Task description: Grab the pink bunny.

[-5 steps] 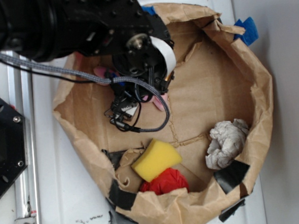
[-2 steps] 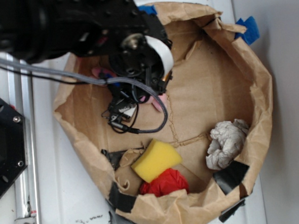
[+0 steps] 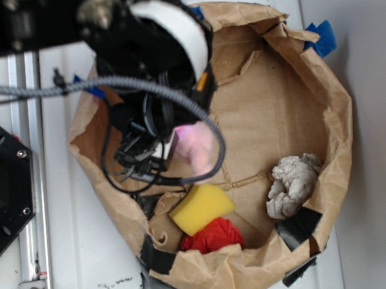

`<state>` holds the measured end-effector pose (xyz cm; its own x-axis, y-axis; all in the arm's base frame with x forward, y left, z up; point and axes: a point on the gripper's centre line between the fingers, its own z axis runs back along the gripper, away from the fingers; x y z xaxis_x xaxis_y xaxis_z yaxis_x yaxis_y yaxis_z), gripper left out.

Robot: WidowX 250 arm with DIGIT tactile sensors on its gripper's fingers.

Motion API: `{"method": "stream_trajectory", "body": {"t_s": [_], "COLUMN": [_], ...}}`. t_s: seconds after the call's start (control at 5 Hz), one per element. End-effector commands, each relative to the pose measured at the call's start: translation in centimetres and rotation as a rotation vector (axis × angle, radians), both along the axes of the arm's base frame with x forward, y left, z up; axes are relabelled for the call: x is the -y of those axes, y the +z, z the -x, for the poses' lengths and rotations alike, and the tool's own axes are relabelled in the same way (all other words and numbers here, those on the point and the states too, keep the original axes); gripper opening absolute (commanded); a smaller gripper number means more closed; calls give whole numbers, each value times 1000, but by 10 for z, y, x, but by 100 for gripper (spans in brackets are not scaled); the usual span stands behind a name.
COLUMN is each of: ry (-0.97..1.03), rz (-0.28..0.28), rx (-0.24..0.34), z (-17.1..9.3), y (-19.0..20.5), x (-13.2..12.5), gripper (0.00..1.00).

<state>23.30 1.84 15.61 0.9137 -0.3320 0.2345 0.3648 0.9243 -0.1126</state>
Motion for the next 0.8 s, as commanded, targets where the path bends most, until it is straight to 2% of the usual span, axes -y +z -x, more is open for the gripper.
{"method": "stream_trajectory", "body": {"t_s": [0.0,0.6], "ry": [82,164], "rz": [-36,-55], "rx": [31,28], "z": [-13,-11], "y": [38,47], "x": [8,8], "gripper": [0,0]}}
